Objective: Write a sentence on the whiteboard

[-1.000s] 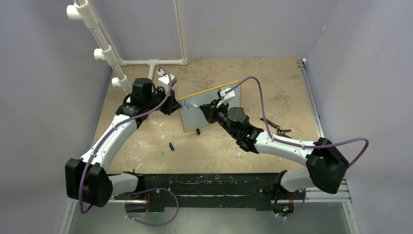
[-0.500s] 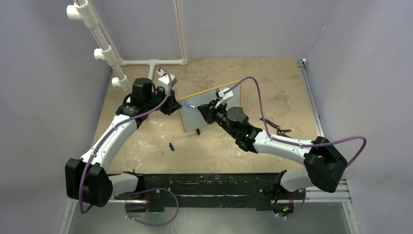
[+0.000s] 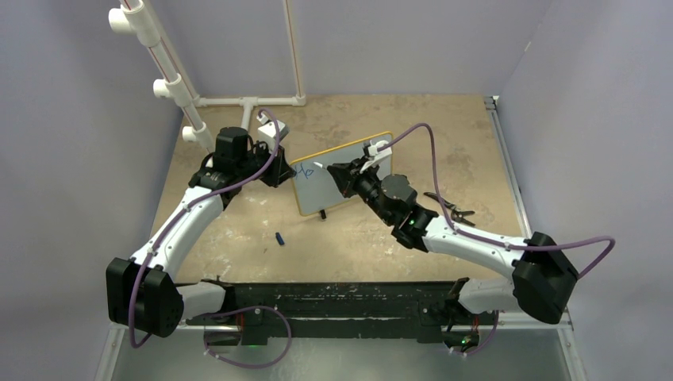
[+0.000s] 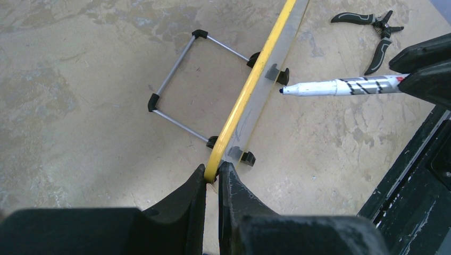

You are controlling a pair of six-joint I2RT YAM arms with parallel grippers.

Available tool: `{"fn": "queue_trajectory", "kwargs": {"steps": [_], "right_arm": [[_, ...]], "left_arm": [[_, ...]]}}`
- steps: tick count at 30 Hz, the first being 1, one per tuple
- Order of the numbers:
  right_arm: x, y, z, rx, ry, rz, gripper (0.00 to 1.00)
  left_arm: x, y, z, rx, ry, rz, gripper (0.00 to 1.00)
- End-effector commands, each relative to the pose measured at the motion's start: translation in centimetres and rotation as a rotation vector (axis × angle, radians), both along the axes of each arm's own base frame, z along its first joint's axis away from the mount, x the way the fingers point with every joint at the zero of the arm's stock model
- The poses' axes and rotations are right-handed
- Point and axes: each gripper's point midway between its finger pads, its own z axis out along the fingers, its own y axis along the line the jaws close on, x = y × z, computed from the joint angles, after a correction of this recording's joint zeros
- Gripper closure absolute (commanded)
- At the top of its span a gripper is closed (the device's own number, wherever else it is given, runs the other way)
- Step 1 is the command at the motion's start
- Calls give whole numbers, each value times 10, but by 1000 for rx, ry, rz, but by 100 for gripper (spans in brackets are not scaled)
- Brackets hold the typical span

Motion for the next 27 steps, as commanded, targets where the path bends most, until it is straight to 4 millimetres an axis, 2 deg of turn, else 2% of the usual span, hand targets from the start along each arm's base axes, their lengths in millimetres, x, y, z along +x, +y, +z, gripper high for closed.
{"fn": "queue_trajectory", "kwargs": {"steps": [1,16,27], "right_arm": [[8,-4,-3,-17,-11,-40,100],[16,-2,-29,-63,42,-74,100],[4,-6,-75,-100,138,-45,100]], "left_arm": [[7,5,9,16,-70,14,100],[6,4,10,14,-71,11,100],[5,4,12,12,-76,10,100]]}}
